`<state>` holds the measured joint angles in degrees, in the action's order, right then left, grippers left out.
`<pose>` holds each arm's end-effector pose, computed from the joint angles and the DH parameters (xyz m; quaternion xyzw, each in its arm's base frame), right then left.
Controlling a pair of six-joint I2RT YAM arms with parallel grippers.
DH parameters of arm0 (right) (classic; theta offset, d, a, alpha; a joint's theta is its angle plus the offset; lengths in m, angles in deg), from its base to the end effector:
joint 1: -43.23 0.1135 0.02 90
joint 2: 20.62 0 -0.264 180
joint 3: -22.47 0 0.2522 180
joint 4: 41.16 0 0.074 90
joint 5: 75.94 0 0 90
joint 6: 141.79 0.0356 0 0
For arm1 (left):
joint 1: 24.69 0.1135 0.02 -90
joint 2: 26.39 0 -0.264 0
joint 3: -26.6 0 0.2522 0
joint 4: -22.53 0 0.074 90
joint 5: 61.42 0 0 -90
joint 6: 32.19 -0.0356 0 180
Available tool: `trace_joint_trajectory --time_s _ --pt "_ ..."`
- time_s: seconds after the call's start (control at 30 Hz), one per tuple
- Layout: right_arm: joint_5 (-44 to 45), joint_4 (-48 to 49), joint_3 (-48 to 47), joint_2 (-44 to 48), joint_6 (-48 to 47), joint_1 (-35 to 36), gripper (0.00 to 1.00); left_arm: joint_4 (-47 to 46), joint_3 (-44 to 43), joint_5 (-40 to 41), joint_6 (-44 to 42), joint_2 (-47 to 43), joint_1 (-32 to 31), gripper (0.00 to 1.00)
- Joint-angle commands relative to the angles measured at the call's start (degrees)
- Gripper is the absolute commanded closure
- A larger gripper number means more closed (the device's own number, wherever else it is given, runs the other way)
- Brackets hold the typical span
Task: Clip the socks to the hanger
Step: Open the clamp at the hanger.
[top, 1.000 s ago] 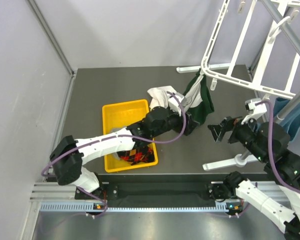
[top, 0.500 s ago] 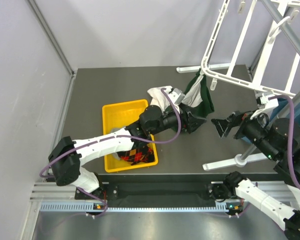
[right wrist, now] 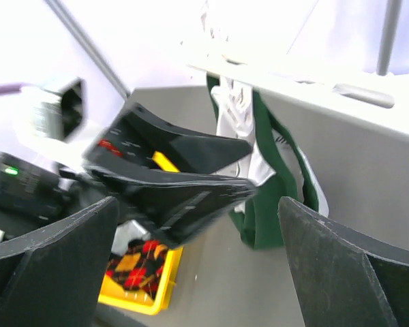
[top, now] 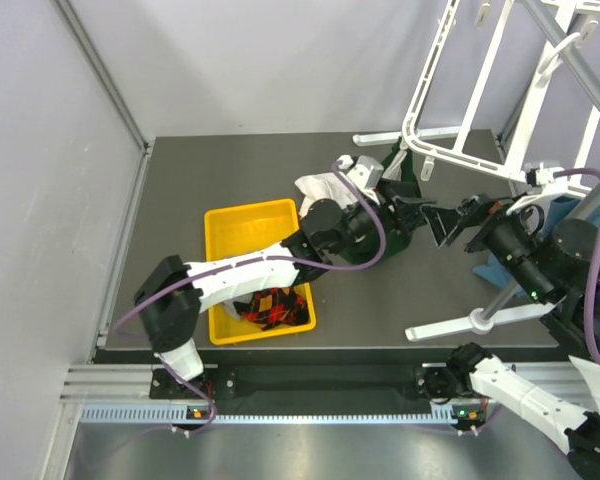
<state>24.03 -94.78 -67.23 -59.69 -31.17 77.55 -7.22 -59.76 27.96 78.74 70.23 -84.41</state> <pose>0.0728 0.0422 0.4692 -0.0268 0.7245 0.2604 0.6376 0.2023 -0.3473 0.3674 0.1958 0.5430 -0.5308 0.6205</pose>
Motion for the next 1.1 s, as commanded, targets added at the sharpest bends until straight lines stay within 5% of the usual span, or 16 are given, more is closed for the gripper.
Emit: trace_joint_trajectory --time_s 0.0,0.23,0.5,0.93,1.07 --pt "3.99 4.26 -3.60 0.40 1.35 -0.05 0.00 -3.79 -5.70 3.34 -4.05 3.57 -0.13 0.36" --pt "6.89 3.47 -5.27 -1.18 0.91 -0.14 0.00 -3.51 -11.51 8.18 -7.39 9.11 -0.39 0.39" --pt "4.53 5.14 -4.39 -3.21 1.79 -0.14 0.03 -1.76 -13.71 8.62 -8.01 10.52 -0.83 0.56" --pt "5.22 6.81 -3.07 -6.63 2.05 -0.05 0.00 -1.67 -14.41 6.86 -11.70 9.38 -1.71 0.59" --pt "5.67 8.56 -1.93 -6.72 2.75 -0.14 0.07 -1.14 -14.50 7.12 -12.31 9.11 -1.80 0.82"
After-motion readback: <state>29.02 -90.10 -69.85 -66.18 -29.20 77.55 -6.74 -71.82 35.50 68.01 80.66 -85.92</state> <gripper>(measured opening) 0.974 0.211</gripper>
